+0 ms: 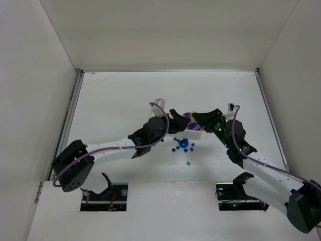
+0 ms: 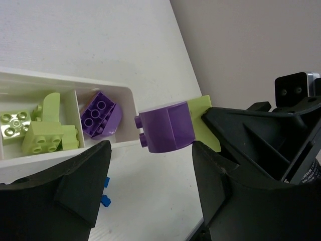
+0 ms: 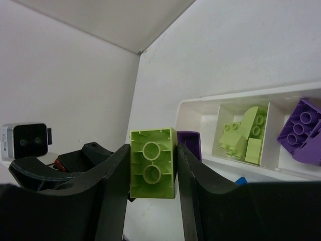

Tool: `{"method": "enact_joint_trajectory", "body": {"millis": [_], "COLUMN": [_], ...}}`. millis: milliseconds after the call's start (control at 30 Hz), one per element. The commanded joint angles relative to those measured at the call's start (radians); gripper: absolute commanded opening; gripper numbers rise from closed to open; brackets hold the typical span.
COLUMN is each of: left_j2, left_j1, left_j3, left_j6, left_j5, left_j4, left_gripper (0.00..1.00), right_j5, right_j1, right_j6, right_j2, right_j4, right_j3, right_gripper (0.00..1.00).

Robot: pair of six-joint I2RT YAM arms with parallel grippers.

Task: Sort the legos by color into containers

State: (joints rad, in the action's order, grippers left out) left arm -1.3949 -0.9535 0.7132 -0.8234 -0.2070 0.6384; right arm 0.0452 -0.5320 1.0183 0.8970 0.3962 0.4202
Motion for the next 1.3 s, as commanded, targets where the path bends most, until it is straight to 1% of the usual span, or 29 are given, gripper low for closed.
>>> {"method": "enact_joint_trajectory", "body": {"millis": [0,200,433,500,700,867,1033,1267], "left_j2": [-0.007,-0.019,0.008,0.013,-0.004,-0.022,-0.033,-0.013], "left_j1": [0.005,0.006,0.014,0.020,0.058,0.078,0.072,0.066], "left_j3": [0.048,0.031,-0.044,-0.064,-0.058,-0.046,-0.035,-0.083], "left_j6": [-0.014,-0.045,-0.126,-0.154,-0.247,-0.299,-0.303,-0.280], "left_j5": [0.003,-0.012,-0.089,-0.100,-0.059,-0.003,0.027,0.014], "left_j4": [0.037,0.092,0.176,0.196,0.150,0.159,0.150,0.214], "left_gripper": [0.62,0.56,0.56,0.57,0.58,0.54,0.51,0.56], "right_j5": [-0.013,-0.018,-0.013,-0.008,-0.010,-0.011,-0.016,-0.018], "right_j1": [-0.018,-0.021,-0.018,-0.018,-0.021,-0.024,-0.026,-0.026], "right_j6": [0.008,0.016,0.014,0.013,0.008,0.008,0.008,0.009], "right_j2": [-0.009,-0.001,0.019,0.022,0.019,0.036,0.052,0.062], "right_j4": [0.089,0.108,0.113,0.115,0.122,0.122,0.144,0.147], "right_j3": [0.058,0.046,0.045,0.046,0.049,0.051,0.051,0.051], "right_gripper": [0.26,0.26,0.26,0.26,0.26,0.26,0.26,0.26]}}
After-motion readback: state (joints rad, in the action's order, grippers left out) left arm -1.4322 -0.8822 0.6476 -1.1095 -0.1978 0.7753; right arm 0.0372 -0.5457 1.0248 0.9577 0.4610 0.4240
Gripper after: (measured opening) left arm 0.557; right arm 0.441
